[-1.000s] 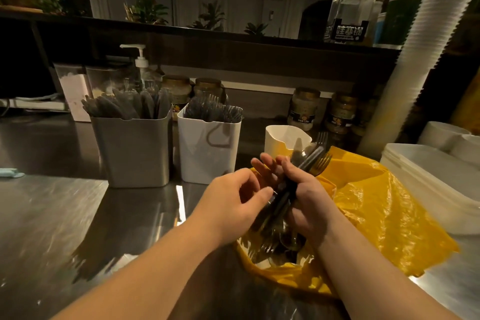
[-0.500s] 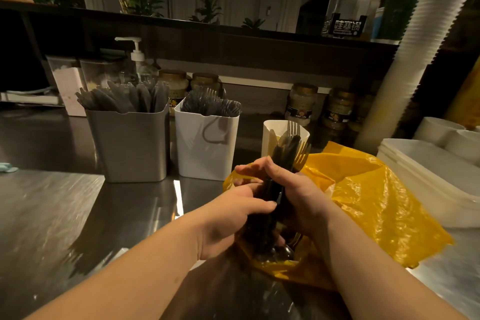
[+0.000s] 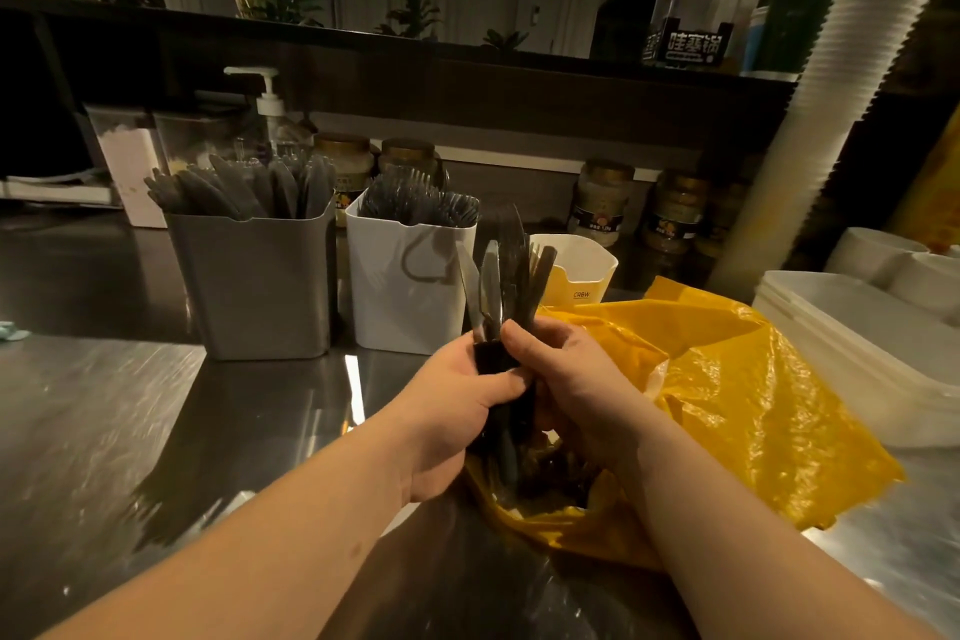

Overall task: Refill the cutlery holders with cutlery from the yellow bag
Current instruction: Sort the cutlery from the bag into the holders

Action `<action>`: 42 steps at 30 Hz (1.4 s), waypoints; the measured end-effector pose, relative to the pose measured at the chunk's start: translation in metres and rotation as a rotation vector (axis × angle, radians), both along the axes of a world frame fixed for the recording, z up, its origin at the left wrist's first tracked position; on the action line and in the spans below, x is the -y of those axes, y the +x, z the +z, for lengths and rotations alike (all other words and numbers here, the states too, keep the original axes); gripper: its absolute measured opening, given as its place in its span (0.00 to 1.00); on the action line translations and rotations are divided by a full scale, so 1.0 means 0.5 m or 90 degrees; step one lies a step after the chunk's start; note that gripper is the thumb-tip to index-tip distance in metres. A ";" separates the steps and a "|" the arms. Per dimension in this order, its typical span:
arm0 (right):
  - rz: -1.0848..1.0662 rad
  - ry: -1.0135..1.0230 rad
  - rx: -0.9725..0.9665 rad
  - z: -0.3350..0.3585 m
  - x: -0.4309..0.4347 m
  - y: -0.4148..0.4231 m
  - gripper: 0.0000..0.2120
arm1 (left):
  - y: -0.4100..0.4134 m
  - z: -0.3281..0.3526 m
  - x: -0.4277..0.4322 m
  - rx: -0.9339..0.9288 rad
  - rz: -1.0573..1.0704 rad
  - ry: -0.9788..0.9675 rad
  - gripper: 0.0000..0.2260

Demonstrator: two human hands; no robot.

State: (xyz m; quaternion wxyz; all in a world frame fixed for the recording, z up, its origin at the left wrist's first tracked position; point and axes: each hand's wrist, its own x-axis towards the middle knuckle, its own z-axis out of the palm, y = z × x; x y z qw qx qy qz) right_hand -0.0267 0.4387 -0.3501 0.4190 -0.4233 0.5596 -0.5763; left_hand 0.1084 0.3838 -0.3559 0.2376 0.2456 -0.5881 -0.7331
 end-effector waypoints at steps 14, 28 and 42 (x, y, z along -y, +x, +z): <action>-0.156 -0.067 0.044 0.004 0.009 -0.010 0.11 | 0.012 0.005 0.002 0.031 -0.054 -0.013 0.05; -0.134 -0.076 0.018 0.005 0.006 -0.009 0.07 | 0.002 0.001 -0.007 0.036 -0.051 -0.018 0.09; -0.177 -0.022 0.032 0.016 0.008 -0.007 0.09 | -0.006 -0.001 0.003 0.046 0.080 0.007 0.06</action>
